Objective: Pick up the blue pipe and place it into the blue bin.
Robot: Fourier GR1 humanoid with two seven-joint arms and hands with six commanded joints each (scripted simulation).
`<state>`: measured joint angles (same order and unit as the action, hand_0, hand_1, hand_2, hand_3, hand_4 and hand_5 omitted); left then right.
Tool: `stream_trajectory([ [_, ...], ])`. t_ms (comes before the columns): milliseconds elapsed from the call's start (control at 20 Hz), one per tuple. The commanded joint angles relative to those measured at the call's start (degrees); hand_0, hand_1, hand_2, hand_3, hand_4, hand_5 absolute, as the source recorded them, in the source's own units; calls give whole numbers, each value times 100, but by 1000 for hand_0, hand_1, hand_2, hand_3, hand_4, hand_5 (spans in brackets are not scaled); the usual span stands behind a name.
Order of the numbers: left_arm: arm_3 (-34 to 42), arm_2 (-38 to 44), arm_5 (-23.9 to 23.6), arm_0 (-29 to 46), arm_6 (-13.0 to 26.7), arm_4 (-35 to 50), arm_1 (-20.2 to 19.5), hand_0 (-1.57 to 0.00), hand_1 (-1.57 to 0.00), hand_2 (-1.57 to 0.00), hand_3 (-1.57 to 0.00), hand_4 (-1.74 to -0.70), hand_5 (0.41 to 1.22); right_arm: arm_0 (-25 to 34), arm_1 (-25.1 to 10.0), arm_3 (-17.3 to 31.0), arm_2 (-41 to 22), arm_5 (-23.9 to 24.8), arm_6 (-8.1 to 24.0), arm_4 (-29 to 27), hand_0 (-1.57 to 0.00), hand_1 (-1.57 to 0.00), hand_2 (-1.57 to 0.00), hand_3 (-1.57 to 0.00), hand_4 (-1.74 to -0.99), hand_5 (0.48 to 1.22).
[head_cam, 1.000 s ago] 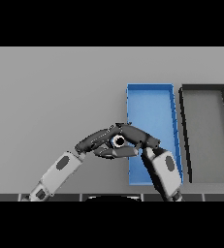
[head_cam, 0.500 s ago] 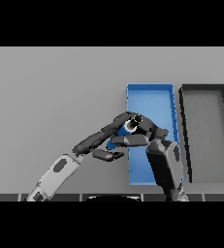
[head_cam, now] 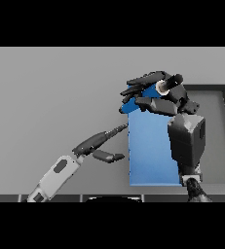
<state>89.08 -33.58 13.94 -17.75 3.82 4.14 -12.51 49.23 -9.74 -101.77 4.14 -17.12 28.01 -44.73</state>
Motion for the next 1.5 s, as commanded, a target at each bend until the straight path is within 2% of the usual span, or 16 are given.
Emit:
stream_trajectory([
  [0, 9, -6, -6, 2, 30, -11, -5, 1, 1, 1, 1, -860, 484, 98, -82, 217, 137, 93, -107, 172, -1571, -1571, -1571, -1571, -1497, 1221],
  [150, 88, 41, 19, 40, 43, 16, -130, 1, 1, 1, 1, -844, 481, 207, -366, 856, 443, 127, -153, 639, -1571, -1571, -1571, -1571, -1498, 1221],
  [300, 142, -4, -98, 40, 123, -110, -98, 1, 1, 1, 1, -831, 470, -44, -564, 1566, 813, 63, -142, 937, -1571, -1571, -1571, -1571, -1499, 1221],
  [450, 189, 19, -145, 83, 178, -128, -140, 1, 1, 1, 1, -827, 463, -449, -637, 1981, 1077, 134, -18, 1154, -1571, -1571, -1571, -1571, -1499, 1221],
  [650, 179, 44, -82, 73, 139, -102, -205, 1, 1, 1, 1, -828, 463, -1137, -440, 2277, 1127, 79, 141, 1501, -1571, -1571, -1571, -1571, -1499, 1221],
  [750, 213, 44, -95, 105, 162, -111, -225, 1, 1, 1, 1, -826, 466, -1462, -323, 2339, 1136, 212, 278, 1732, -1571, -1571, -1571, -1571, -1499, 1221],
  [900, 244, 15, -86, 185, 69, -139, -257, 1, 1, 1, 1, -827, 470, -1938, -180, 2242, 1094, 560, 693, 1957, -1571, -1571, -1571, -1571, -1499, 1221],
  [950, 233, -13, -97, 164, 158, -124, -180, 1, 1, 1, 1, -829, 470, -2084, -223, 2286, 1009, 670, 693, 2034, -1571, -1571, -1571, -1571, -1499, 1221],
  [1050, 272, -14, -111, 151, 168, -139, -191, 1, 1, 1, 1, -826, 470, -2382, -298, 2283, 727, 728, 693, 2080, -1571, -1571, -1571, -1080, -1586, 1221],
  [1100, 253, -2, -100, 161, 174, -130, -214, 1, 1, 1, 1, -827, 471, -2573, -352, 2284, 559, 726, 693, 2122, -1571, -1571, -1571, -1178, -1569, 1221],
  [1250, 295, -41, -130, 211, 181, -157, -200, 1, 1, 1, 1, -826, 475, -2828, -461, 2284, 44, 933, 632, 2144, -1571, -1571, -1571, -693, -1653, 1205],
  [1350, 307, -27, -119, 180, 226, -114, -181, 1, 1, 1, 1, -827, 474, -2907, -491, 2275, -138, 1198, 441, 2161, -1571, -1571, -1571, -1009, -1583, 1199],
  [1400, 276, 17, -122, 134, 250, -106, -205, 1, 1, 1, 1, -829, 474, -2922, -487, 2320, -173, 1375, 577, 2014, -1465, -1382, -1333, -807, -1534, 1190],
  [1450, 296, 1, -123, 109, 263, -112, -190, 1, 1, 1, 1, -830, 476, -2919, -512, 2438, -243, 1449, 522, 1889, -1172, -1106, -1066, -646, -1477, 1178],
])
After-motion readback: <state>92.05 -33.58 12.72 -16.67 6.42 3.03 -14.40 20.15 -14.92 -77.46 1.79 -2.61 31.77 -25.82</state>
